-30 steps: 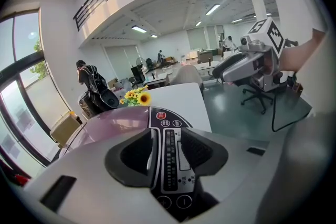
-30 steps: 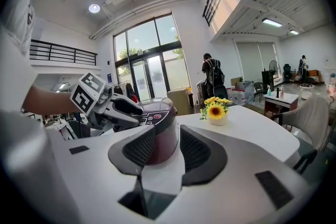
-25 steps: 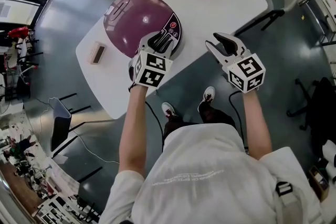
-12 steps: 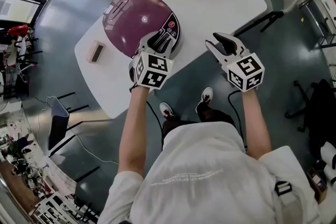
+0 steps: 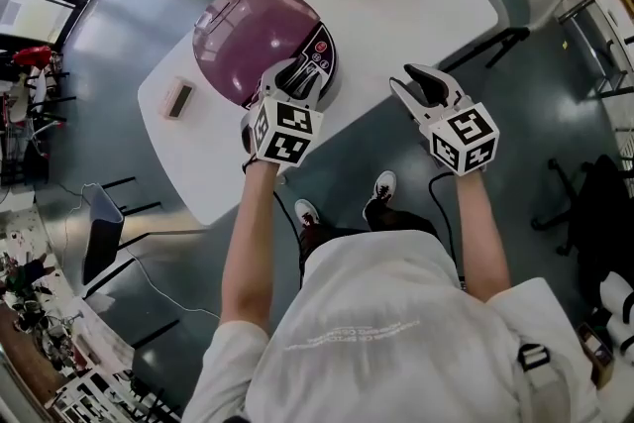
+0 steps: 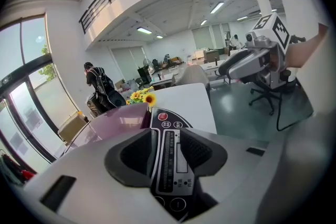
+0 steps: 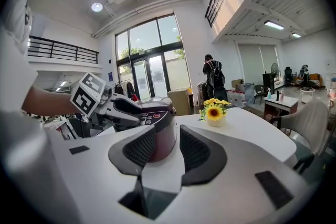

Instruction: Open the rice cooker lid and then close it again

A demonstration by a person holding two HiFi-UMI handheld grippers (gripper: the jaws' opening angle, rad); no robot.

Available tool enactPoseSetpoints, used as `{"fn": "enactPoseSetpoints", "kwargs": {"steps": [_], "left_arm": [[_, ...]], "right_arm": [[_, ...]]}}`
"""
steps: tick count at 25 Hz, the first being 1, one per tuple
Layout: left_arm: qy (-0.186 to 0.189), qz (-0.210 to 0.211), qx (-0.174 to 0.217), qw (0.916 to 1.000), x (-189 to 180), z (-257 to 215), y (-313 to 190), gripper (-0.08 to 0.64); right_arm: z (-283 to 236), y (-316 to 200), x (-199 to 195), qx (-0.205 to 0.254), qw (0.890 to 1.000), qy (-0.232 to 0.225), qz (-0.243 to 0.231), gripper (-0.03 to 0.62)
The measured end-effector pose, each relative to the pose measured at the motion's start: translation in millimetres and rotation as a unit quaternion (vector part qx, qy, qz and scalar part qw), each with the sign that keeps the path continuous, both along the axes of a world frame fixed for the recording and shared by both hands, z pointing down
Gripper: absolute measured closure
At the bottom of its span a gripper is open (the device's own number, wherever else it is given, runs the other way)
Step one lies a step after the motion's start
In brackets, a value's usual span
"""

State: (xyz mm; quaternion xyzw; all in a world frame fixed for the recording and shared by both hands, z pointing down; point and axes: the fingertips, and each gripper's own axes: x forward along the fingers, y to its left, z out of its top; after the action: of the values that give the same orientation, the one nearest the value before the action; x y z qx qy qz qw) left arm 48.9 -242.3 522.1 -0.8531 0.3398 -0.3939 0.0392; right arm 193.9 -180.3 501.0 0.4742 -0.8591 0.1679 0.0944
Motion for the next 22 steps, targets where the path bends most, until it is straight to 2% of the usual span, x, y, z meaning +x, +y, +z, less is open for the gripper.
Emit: {"fn": "enactPoseSetpoints", "kwargs": {"steps": [4, 10, 14, 22], "left_arm": [[0.000, 0.019, 0.047, 0.9987, 1, 0, 5, 0.387], [0.007, 0.048, 0.024, 0.9985, 1, 1, 8, 0.390], [0.014, 0.057, 0.036, 0.9976, -3, -12, 11, 0.367], [0.105, 0.030, 0.043, 0.9930, -41, -66, 8, 0.367]], "right_arm": [[-10, 4, 4, 0.005, 1.000, 0.007, 0.003, 0.431], [-33, 3, 2, 0.023, 1.000, 0.013, 0.017, 0.433], [-50, 3, -4, 0.039, 0.999, 0.020, 0.023, 0.431], [-93, -4, -35, 0.081, 0.996, 0.035, 0.022, 0.434]]}}
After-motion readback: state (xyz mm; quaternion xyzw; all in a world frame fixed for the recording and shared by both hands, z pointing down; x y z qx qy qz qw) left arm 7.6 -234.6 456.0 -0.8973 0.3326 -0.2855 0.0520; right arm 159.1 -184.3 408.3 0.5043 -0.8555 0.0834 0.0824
